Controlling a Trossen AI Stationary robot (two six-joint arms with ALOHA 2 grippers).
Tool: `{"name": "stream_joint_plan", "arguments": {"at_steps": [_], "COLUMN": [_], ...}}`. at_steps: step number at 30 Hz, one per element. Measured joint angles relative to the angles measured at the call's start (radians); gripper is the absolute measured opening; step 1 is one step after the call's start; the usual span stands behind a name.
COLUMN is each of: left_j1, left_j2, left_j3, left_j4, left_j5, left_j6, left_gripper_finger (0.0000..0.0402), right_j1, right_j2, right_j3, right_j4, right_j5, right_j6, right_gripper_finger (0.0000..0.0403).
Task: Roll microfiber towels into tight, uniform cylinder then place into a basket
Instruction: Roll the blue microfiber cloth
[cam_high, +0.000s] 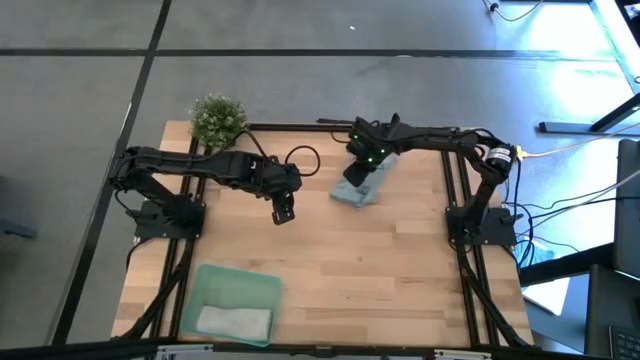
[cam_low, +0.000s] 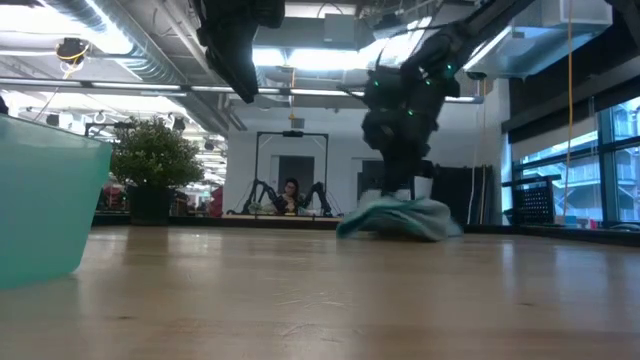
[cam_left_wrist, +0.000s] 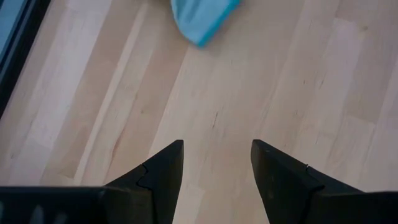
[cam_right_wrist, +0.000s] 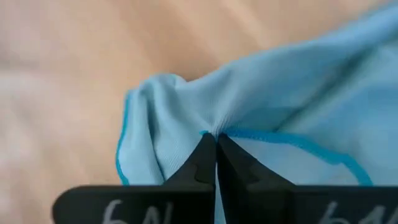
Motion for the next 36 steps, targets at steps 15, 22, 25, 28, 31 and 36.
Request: {"name": "stream_joint_plan", "arguments": {"at_steps": [15, 22, 25, 28, 31, 36], "left_j1": [0.000, 0.000, 0.000, 0.000, 0.000, 0.000], "left_j2": [0.000, 0.000, 0.000, 0.000, 0.000, 0.000], "left_j3": [0.000, 0.000, 0.000, 0.000, 0.000, 0.000], "left_j4": [0.000, -0.001, -0.001, -0.001, -0.001, -0.001], "left_j5": [0.000, 0.000, 0.000, 0.000, 0.000, 0.000], "left_j6": [-0.004, -0.004, -0.004, -0.004, -0.004, -0.004], "left_gripper_finger": [0.0183, 0.0183, 0.0183, 0.0183, 0.0183, 0.0183], "right_j1": [0.025, 0.058, 0.082, 0.111, 0.138, 0.166], "right_j2": [-0.002, 0.000, 0.007, 0.011, 0.011, 0.011], "right_j3": [0.198, 0.157, 0.115, 0.074, 0.040, 0.000], "right_j4": [-0.036, 0.035, 0.066, 0.085, 0.111, 0.170], "right_j5": [-0.027, -0.067, -0.064, -0.065, -0.066, -0.056], "right_j6": [-0.059, -0.058, -0.058, -0.060, -0.061, -0.106], "right_gripper_finger": [0.0004, 0.0004, 0.0004, 0.0004, 0.0004, 0.0018]}}
